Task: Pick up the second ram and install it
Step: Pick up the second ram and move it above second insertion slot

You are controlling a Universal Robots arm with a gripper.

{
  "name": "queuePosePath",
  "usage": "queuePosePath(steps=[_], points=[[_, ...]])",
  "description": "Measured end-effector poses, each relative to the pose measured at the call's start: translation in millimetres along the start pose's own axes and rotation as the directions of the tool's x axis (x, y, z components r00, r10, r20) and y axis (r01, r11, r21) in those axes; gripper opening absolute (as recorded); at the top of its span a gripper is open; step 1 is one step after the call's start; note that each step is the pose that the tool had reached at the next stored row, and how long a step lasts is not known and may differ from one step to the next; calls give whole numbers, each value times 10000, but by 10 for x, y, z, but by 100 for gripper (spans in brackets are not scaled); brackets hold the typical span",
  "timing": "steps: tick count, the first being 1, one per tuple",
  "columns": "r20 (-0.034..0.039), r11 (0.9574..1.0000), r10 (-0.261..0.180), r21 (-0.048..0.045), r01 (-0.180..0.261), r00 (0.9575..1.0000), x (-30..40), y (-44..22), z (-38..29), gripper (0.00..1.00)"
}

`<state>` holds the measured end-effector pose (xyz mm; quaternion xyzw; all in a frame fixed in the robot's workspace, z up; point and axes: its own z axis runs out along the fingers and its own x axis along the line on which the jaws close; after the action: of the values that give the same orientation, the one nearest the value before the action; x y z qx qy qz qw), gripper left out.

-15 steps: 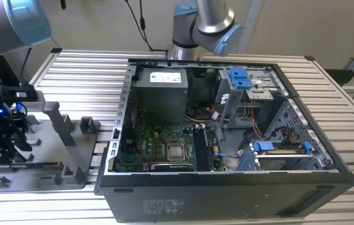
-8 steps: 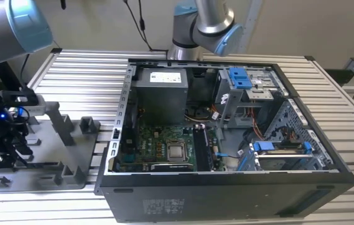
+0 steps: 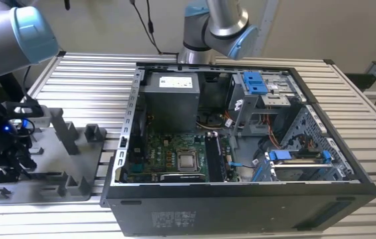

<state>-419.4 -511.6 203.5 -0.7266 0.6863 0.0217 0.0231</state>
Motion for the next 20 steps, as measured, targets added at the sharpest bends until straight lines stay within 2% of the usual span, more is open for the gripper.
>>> queuePosePath(steps=[7,20], points=[[0,10000,-24,-2,24,10000,6,1,84,36],[0,10000,-23,-2,23,10000,7,1,99,35]])
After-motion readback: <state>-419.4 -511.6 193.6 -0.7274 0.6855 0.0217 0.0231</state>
